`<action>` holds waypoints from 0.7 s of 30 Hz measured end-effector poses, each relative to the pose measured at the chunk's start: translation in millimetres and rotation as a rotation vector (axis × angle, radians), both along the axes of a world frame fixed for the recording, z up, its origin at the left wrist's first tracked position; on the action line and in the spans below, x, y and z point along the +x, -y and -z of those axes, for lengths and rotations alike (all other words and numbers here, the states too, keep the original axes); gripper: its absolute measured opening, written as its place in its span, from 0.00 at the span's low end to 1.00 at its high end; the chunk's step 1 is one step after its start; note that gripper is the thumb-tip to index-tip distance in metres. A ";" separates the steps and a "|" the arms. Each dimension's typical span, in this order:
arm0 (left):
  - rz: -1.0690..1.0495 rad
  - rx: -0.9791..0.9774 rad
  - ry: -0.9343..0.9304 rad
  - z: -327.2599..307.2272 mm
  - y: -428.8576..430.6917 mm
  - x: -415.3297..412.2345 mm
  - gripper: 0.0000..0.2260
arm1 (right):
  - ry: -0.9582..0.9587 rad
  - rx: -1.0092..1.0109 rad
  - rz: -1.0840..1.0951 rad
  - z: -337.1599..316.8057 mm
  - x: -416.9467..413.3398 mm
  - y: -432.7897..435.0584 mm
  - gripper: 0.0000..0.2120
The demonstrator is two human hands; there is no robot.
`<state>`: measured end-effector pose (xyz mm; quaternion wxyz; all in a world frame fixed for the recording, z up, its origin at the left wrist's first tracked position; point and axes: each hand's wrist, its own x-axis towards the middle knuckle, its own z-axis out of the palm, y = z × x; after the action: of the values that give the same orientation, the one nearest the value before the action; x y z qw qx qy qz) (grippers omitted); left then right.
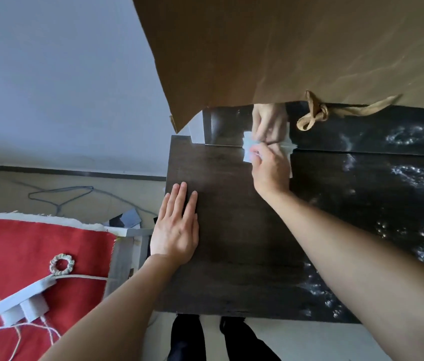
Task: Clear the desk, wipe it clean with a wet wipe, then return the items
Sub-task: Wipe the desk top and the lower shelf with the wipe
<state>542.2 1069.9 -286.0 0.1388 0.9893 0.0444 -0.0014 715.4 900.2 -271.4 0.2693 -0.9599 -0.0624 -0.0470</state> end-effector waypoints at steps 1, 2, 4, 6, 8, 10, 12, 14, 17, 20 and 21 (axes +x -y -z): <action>-0.007 -0.004 0.007 0.2 0.3 0.2 0.22 | -0.009 -0.007 -0.056 -1.3 -1.5 -13.1 0.08; -0.024 -0.010 0.014 0.1 1.0 -0.4 0.22 | -0.034 -0.013 -0.090 -2.4 -2.7 -21.0 0.09; -0.116 -0.037 0.011 -1.4 3.7 -7.0 0.22 | -0.098 -0.022 -0.215 -1.7 -18.2 -20.4 0.11; -0.248 -0.098 -0.003 -2.7 7.8 -21.6 0.21 | -0.117 0.009 -0.438 -4.8 -60.6 -5.2 0.12; -0.340 -0.174 -0.014 -3.5 12.8 -41.0 0.20 | -0.144 0.039 -0.650 -9.1 -104.6 23.4 0.12; -0.415 -0.230 -0.072 -5.8 17.1 -63.4 0.21 | -0.156 0.015 -0.713 -10.2 -122.4 52.8 0.12; -0.447 -0.246 -0.110 -8.4 18.2 -84.3 0.22 | -0.118 0.019 -0.520 -8.5 -124.9 75.6 0.11; -0.456 -0.252 -0.113 -11.4 15.0 -101.9 0.22 | -0.072 0.023 -0.272 -6.9 -141.4 83.6 0.12; -0.436 -0.315 -0.079 -16.0 4.2 -116.4 0.20 | -0.032 0.018 -0.350 -4.5 -203.6 58.2 0.13; -0.473 -0.405 -0.068 -22.4 -12.7 -122.8 0.14 | -0.046 0.054 -0.523 -2.0 -252.5 11.5 0.11; -0.504 -0.405 -0.086 -23.5 -20.6 -126.3 0.12 | -0.049 0.071 -0.542 -2.9 -262.2 -7.3 0.10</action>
<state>415.9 1090.5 -262.4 0.3267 0.8985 0.2926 -0.0174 453.2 907.4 -268.5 0.3067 -0.8991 -0.3086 0.0476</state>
